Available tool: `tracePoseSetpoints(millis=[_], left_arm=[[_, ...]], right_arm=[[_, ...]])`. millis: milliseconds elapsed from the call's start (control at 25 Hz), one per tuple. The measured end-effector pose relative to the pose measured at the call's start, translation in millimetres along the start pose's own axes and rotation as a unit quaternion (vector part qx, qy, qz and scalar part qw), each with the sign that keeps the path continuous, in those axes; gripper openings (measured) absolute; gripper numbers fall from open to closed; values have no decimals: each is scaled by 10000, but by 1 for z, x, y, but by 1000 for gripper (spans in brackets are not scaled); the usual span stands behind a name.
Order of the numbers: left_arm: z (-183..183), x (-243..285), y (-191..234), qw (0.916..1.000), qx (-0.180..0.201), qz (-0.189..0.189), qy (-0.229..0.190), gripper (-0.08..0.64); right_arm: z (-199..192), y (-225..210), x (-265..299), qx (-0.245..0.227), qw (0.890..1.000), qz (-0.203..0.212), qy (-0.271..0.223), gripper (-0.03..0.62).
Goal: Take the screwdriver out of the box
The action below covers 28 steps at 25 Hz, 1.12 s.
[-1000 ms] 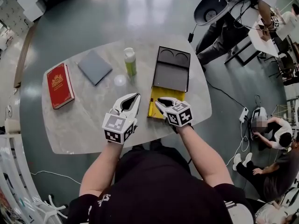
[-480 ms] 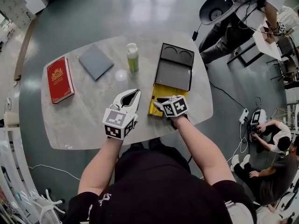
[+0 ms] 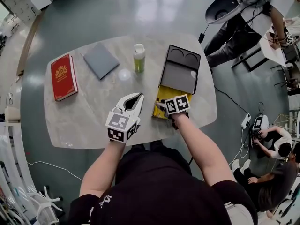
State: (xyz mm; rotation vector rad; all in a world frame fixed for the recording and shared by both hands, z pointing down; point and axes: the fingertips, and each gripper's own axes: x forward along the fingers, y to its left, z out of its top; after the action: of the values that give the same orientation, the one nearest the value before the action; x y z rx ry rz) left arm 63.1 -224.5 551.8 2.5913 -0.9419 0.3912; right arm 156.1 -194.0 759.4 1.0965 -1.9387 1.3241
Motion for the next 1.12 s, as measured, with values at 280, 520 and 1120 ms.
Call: tracePoseSetpoints(millis=[280, 520, 1120], left_arm=[[1, -3, 3, 10000, -17, 35, -13, 2], [-1, -4, 2, 10000, -47, 34, 7, 2], [8, 4, 0, 9999, -113, -44, -46, 3]], right_arm=[[-7, -4, 9, -61, 9996, -80, 252, 156], [-6, -4, 7, -438, 9981, -341, 264, 170], [-3, -24, -9, -154, 9976, -616, 276, 166]])
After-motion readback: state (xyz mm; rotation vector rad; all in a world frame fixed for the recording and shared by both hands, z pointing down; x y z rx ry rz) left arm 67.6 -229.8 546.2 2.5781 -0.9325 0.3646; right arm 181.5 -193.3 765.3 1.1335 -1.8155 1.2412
